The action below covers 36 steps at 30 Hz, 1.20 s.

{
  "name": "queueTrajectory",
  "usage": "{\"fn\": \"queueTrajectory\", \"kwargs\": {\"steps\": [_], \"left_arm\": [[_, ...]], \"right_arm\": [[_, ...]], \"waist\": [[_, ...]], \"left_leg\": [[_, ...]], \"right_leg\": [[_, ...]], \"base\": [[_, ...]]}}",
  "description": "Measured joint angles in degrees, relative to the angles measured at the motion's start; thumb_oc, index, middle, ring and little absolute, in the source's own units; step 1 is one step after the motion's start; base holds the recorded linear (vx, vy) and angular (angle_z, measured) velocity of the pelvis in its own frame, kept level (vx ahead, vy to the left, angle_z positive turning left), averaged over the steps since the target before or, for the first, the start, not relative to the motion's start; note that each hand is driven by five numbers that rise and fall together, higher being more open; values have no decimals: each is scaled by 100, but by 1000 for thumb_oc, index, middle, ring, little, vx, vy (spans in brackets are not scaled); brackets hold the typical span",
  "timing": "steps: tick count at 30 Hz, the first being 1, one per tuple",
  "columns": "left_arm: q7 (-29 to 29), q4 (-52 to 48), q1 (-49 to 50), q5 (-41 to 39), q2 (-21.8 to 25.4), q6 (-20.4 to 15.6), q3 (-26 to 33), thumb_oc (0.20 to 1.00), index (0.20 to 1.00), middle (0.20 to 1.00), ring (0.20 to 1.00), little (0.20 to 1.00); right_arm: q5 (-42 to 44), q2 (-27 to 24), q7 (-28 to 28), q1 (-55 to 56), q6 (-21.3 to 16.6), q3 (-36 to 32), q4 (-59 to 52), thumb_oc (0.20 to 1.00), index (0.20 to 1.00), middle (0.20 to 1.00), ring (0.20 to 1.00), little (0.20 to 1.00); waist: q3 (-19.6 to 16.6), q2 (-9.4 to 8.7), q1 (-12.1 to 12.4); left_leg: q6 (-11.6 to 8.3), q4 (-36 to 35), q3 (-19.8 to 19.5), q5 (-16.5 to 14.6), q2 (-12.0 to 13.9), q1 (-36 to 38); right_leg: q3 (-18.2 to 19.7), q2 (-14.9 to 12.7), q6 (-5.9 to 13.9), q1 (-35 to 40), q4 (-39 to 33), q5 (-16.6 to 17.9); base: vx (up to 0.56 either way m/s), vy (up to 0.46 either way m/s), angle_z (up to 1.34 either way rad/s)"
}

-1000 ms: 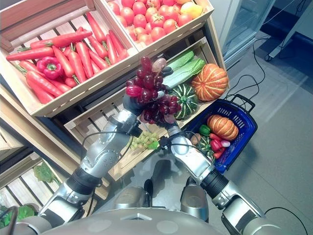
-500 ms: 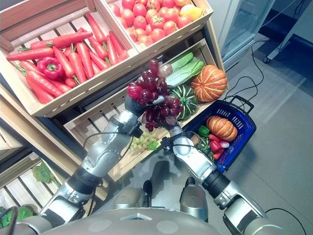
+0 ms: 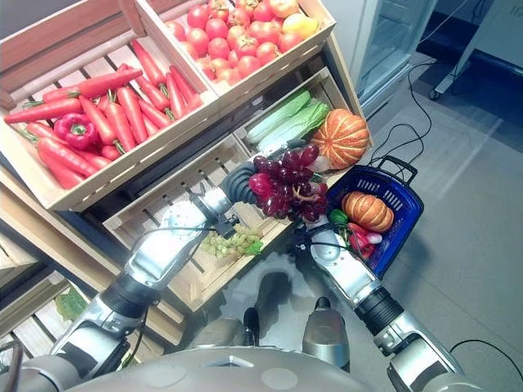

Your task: Pick up fruits and vegetables into the basket

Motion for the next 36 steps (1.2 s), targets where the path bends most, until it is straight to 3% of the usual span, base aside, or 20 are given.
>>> {"fn": "queueTrajectory", "kwargs": {"steps": [6,11,16,26,36], "left_arm": [[505,-1,313,280,272,-284,614,1000,1000,1000,1000,1000],[844,-2,709,265,304,-499,1158,1000,1000,1000,1000,1000],[1008,2,915,-278,307,-878,1514,1000,1000,1000,1000,1000],[1402,532,662,-1643,269,-974,1614,1000,1000,1000,1000,1000],[1776,835,615,-1365,419,-1090,1543,1000,1000,1000,1000,1000]], "right_arm": [[2,-184,4,421,-222,-822,-6,200,200,200,200,200],[3,-310,29,818,-286,-1389,-2,200,200,200,200,200],[7,-440,94,816,-357,-2039,156,200,200,200,200,200],[317,-657,-22,-30,-429,-2357,990,200,200,200,200,200],[1575,-783,8,-1000,130,-2628,1903,200,200,200,200,200]], "waist": [[6,55,-18],[98,205,-31],[455,278,-12],[1537,280,-30],[1762,313,106]], "left_leg": [[-10,-82,35,9,14,49],[-12,-75,34,12,10,-50],[-13,50,27,79,-43,-398],[-74,704,-54,86,-100,-1416],[-168,1313,-108,108,-93,-2852]], "right_leg": [[47,16,0,-6,3,-3],[48,6,1,-109,31,-5],[50,-71,-22,-521,313,-49],[59,-243,-188,-1595,1200,-246],[18,-340,-325,-2979,1866,-414]], "base": [[1,-14,-4],[-42,-13,0],[-144,-44,4],[-153,-59,6],[-88,-90,7]]}}
